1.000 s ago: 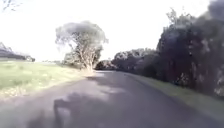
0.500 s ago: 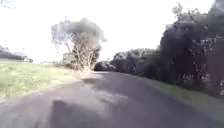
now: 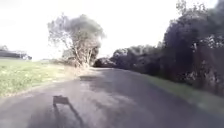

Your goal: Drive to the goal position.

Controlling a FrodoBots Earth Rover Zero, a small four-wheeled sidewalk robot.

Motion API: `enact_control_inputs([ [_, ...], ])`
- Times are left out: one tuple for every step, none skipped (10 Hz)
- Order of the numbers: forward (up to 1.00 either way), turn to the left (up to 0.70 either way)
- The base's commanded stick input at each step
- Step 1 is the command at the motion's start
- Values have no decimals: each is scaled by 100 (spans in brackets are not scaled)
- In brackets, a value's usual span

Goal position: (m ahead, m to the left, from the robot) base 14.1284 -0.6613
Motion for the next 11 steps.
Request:
enact_control_inputs([
  [100, 0],
  [100, 0],
  [100, 0],
  [100, 0],
  [100, 0],
  [100, 0],
  [100, 0],
  [100, 0],
  [100, 0],
  [100, 0],
  [100, 0],
])
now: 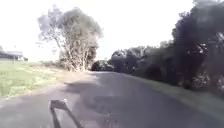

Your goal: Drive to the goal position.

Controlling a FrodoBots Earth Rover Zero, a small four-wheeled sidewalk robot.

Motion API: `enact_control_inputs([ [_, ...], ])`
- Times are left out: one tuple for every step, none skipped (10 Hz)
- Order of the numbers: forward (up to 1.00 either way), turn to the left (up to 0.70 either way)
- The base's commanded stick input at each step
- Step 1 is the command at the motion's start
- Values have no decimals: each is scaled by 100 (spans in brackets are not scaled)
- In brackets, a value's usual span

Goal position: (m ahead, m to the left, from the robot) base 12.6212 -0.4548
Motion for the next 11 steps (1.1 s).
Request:
enact_control_inputs([
  [100, 0],
  [100, 0],
  [100, 0],
  [100, 0],
  [100, 0],
  [100, 0],
  [100, 0],
  [100, 0],
  [100, 0],
  [100, 0],
  [100, 0],
])
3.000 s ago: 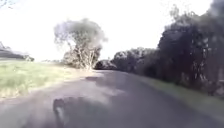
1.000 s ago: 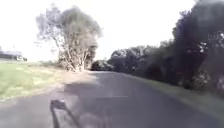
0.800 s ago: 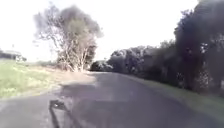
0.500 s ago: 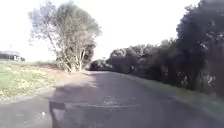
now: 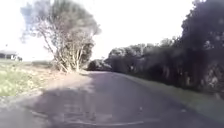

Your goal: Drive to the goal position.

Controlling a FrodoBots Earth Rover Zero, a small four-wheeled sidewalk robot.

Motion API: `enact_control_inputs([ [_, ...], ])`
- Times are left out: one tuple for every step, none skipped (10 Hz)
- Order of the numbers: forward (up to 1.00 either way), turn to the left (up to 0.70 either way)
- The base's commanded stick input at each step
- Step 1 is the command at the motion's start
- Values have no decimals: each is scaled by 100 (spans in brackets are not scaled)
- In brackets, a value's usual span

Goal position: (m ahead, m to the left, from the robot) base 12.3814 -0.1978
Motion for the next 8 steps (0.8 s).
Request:
enact_control_inputs([
  [100, 0],
  [100, 0],
  [100, 0],
  [100, 27],
  [100, 27],
  [100, 27],
  [100, 15],
  [100, 0],
])
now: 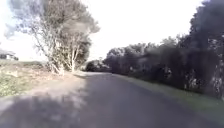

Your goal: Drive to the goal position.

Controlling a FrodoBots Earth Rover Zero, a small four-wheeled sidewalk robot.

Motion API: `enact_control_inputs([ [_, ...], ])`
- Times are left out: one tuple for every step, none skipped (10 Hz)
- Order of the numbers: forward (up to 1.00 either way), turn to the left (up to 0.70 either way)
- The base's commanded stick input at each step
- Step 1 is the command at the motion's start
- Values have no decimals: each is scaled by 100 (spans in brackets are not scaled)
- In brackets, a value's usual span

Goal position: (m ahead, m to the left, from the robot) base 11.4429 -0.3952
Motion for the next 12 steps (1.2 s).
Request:
enact_control_inputs([
  [100, 0],
  [100, 0],
  [100, 0],
  [100, 0],
  [100, 0],
  [100, 0],
  [100, 0],
  [100, 0],
  [100, 0],
  [100, 0],
  [100, 0],
  [100, 0],
])
